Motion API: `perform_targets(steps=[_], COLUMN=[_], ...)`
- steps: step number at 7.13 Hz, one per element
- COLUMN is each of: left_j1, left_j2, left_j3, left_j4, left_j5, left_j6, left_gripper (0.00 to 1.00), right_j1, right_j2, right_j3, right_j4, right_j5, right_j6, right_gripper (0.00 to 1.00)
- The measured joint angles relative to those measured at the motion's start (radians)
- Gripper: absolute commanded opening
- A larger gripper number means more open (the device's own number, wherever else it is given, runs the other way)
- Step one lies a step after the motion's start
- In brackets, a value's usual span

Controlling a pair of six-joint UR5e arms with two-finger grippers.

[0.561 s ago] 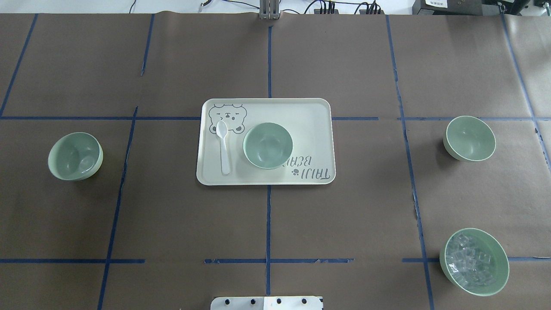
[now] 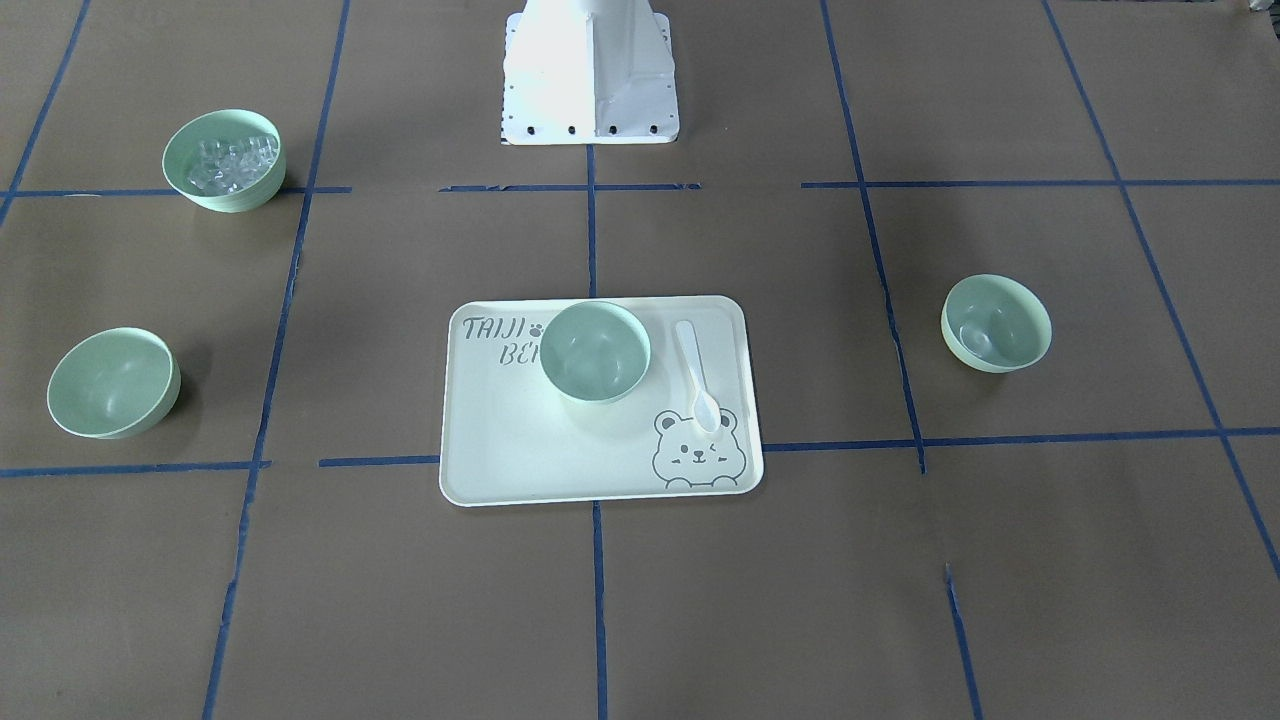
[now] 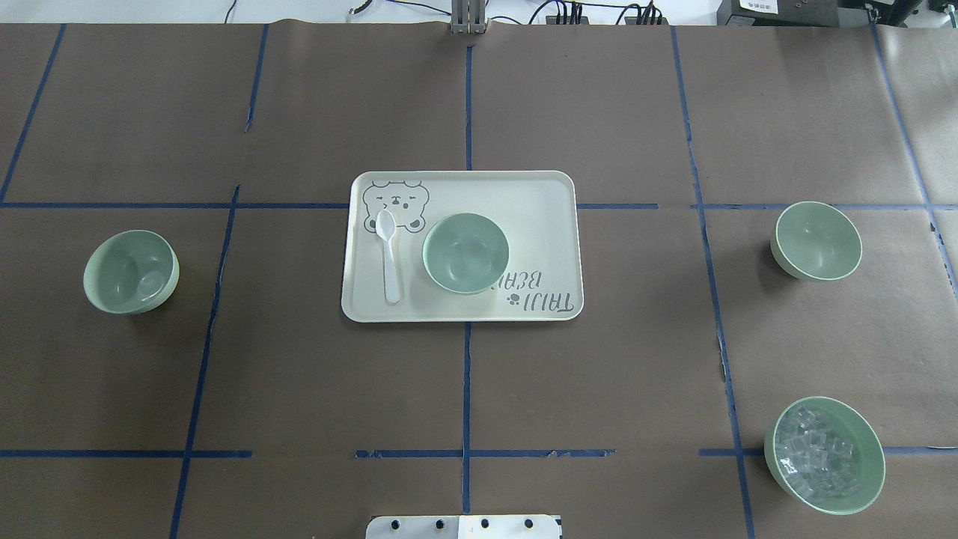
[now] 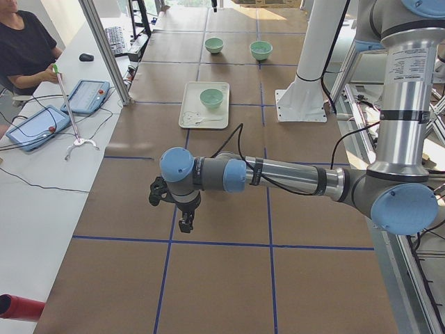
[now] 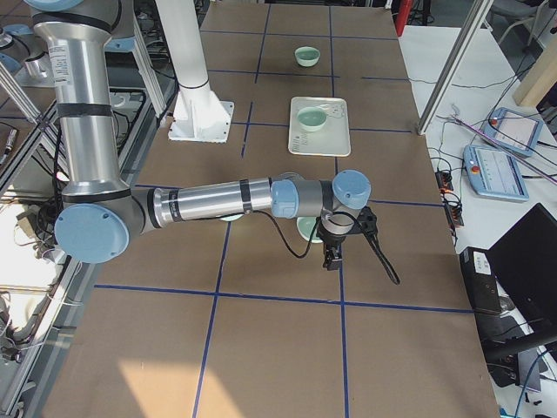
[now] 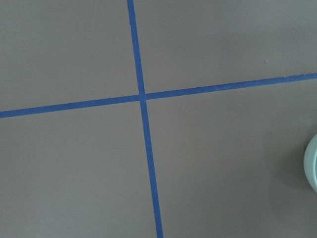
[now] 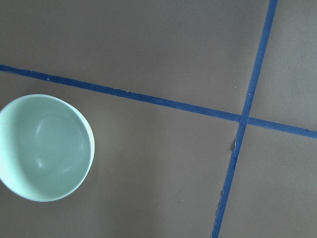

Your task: Stack green bowls together

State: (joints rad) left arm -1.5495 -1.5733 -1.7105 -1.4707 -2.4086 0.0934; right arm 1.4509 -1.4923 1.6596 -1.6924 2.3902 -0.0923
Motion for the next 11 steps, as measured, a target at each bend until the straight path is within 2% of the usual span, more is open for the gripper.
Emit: perform_targets(steps=[2, 5, 6, 9, 10, 11], left_j1=[0.0, 0.008, 0.009, 0.011, 0.013, 0.014], left_j2=[-0.003, 0.002, 0.004, 0.005, 0.005, 0.005], left_j3=[-0.01, -0.016, -0.015, -0.015, -0.016, -0.018], left_j4=[-0.004, -0.133, -0.158, -0.174, -0.175, -0.175], left_j5=[0.003, 0.002, 0.002, 0.0, 0.0, 0.0], left_j6=[-0.002, -0.002, -0.004, -0.005, -0.006, -0.006], left_gripper=[1.0, 1.0, 1.0, 1.0, 1.0, 1.0], right_j1=[-0.023, -0.172, -0.229, -0.323, -0.339, -0.355], right_j2=[0.003, -0.011, -0.014, -0.019, -0.02, -0.02], right_j3=[-0.035, -0.096, -0.104, -0.13, -0.138, -0.147], right_j4=[0.102, 0.456, 0.533, 0.594, 0.597, 0.597], right_j5=[0.004, -0.007, -0.03, -0.083, -0.087, -0.093], right_j6=[0.032, 0.442, 0.558, 0.654, 0.657, 0.658], right_gripper=[1.0, 1.0, 1.0, 0.99, 0.92, 0.58])
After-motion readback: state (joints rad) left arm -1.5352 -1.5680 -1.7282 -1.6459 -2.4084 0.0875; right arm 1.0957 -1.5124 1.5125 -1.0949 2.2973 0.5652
